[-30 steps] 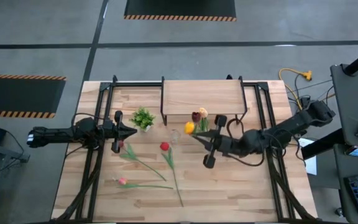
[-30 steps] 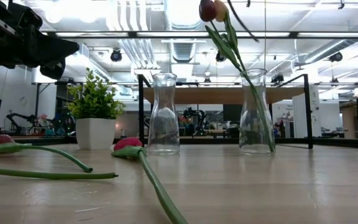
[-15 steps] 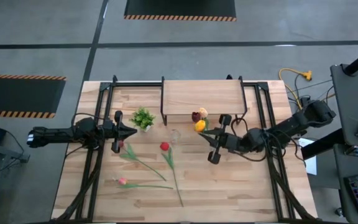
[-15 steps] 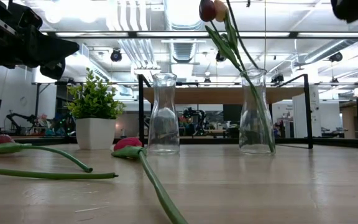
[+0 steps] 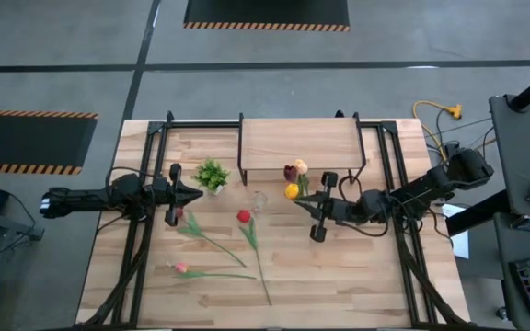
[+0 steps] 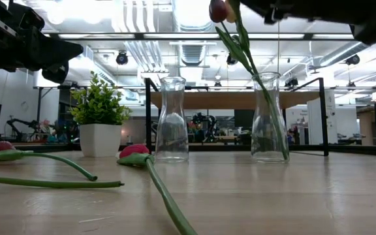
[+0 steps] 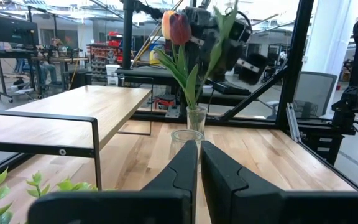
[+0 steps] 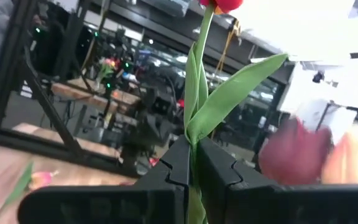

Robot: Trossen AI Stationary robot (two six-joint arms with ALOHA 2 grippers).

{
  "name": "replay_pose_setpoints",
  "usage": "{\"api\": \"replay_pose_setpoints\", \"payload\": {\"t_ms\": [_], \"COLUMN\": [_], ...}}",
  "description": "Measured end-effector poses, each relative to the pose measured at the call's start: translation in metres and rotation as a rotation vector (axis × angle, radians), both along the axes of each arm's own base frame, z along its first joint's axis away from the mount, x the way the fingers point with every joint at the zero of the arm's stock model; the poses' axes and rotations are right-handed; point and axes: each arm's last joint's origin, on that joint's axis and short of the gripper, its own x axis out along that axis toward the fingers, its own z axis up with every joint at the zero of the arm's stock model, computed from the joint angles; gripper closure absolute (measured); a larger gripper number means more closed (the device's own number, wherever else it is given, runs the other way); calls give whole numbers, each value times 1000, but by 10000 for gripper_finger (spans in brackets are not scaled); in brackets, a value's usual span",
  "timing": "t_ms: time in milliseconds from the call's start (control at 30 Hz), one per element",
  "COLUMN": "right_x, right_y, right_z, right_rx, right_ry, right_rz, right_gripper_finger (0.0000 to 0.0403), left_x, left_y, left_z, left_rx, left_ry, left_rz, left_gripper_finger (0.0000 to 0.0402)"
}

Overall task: Pick and place flowers into a vace then onto a shelf
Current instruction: Put the yellow tulip into the right transparent vase

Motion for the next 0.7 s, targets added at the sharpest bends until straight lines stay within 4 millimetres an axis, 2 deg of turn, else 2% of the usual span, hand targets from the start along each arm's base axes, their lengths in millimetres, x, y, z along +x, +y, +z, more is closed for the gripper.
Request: {"api": "replay_pose_setpoints", "payload": {"t_ms": [367,533,700], "right_x": [-10,-14,-19], "right_y": [-2,-4,-9], "right_z": [-19,-28,-34], "right_rx": [1,90,135], "right_ry": [66,85,102], "right_rz": [26,12,-106], "right_gripper_finger": [390,389,357], "left_x": [0,0,0], "left_y": [0,0,0], "left_z": [0,0,0], "left_rx": [0,0,0], "left_ry": [1,0,1], "left_rz": [0,0,0], "left_gripper_finger": [398,398,398]}}
